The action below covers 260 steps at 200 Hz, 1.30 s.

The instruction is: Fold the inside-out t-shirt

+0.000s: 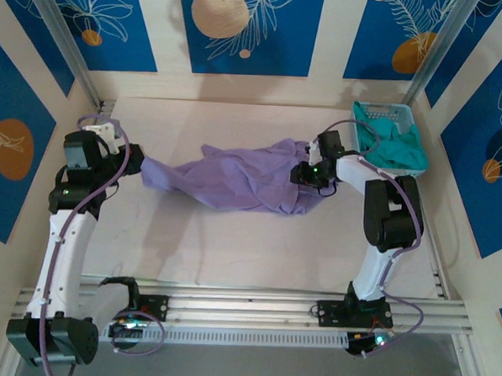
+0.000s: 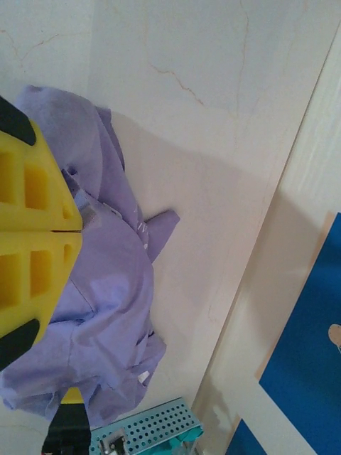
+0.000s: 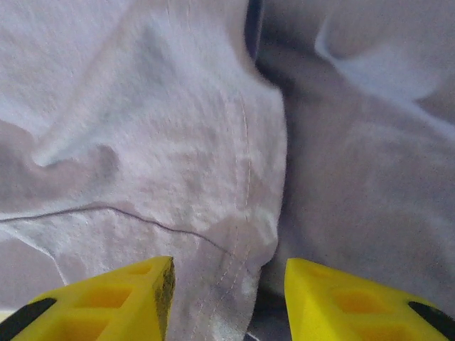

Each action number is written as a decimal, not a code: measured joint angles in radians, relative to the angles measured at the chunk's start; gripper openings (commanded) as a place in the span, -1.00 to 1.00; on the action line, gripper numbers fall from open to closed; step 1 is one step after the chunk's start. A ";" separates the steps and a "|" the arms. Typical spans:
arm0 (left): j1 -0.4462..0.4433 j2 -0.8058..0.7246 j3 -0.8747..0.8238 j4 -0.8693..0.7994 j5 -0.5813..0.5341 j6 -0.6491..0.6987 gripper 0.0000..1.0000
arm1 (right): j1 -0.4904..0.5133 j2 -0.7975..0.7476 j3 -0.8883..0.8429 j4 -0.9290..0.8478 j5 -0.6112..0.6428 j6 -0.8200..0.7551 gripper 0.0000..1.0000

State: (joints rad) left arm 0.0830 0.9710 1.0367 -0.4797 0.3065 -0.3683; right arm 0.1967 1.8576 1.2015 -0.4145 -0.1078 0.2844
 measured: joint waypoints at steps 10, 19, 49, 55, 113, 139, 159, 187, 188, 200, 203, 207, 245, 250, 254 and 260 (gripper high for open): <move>0.000 0.000 0.000 0.003 0.001 0.000 -1.00 | 0.003 0.000 -0.006 -0.001 -0.001 0.004 -0.10; 0.000 0.000 0.000 0.005 0.001 0.000 -1.00 | 0.004 0.001 -0.007 0.002 -0.002 0.004 -0.12; 0.000 0.000 0.000 0.008 0.002 0.000 -1.00 | 0.005 0.006 -0.006 0.008 -0.002 0.008 -0.17; 0.000 0.000 0.000 0.008 0.002 0.000 -1.00 | 0.005 0.010 -0.006 0.006 -0.002 0.008 -0.17; 0.000 0.000 -0.002 0.012 0.004 0.000 -1.00 | 0.010 0.049 0.003 -0.006 -0.001 0.023 -0.28; 0.000 0.000 -0.002 0.015 0.004 0.000 -1.00 | 0.017 0.067 0.016 -0.015 -0.001 0.030 -0.43; 0.000 0.000 -0.002 0.015 0.004 0.000 -1.00 | 0.023 0.075 0.032 -0.021 -0.002 0.030 -0.48; 0.000 0.000 -0.002 0.016 0.005 0.000 -1.00 | 0.026 0.077 0.056 -0.023 -0.002 0.030 -0.62; 0.000 0.000 -0.002 0.015 0.005 0.000 -1.00 | 0.026 0.077 0.058 -0.023 -0.002 0.029 -0.63; 0.000 0.000 -0.003 0.016 0.005 0.000 -1.00 | 0.026 0.077 0.065 -0.023 -0.002 0.031 -0.71; 0.000 0.000 -0.003 0.016 0.004 0.000 -1.00 | 0.026 0.077 0.066 -0.024 -0.002 0.029 -0.72; 0.000 0.000 -0.004 0.016 0.005 0.000 -1.00 | 0.026 0.077 0.068 -0.023 -0.002 0.030 -0.74; 0.000 0.000 -0.005 0.016 0.005 0.000 -1.00 | 0.026 0.077 0.074 -0.023 -0.002 0.024 -0.97; 0.000 0.000 -0.005 0.016 0.006 0.000 -1.00 | 0.026 0.077 0.074 -0.024 -0.002 0.022 -1.00; 0.000 0.000 -0.005 0.017 0.007 0.000 -1.00 | 0.026 0.077 0.074 -0.024 -0.003 0.023 -1.00; 0.000 0.000 -0.005 0.018 0.008 0.000 -1.00 | 0.026 0.076 0.074 -0.023 -0.005 0.023 -1.00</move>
State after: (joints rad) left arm 0.0834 0.9710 1.0321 -0.4622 0.3145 -0.3683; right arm 0.2222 1.9335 1.2755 -0.4377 -0.1131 0.3069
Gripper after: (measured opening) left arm 0.046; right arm 0.066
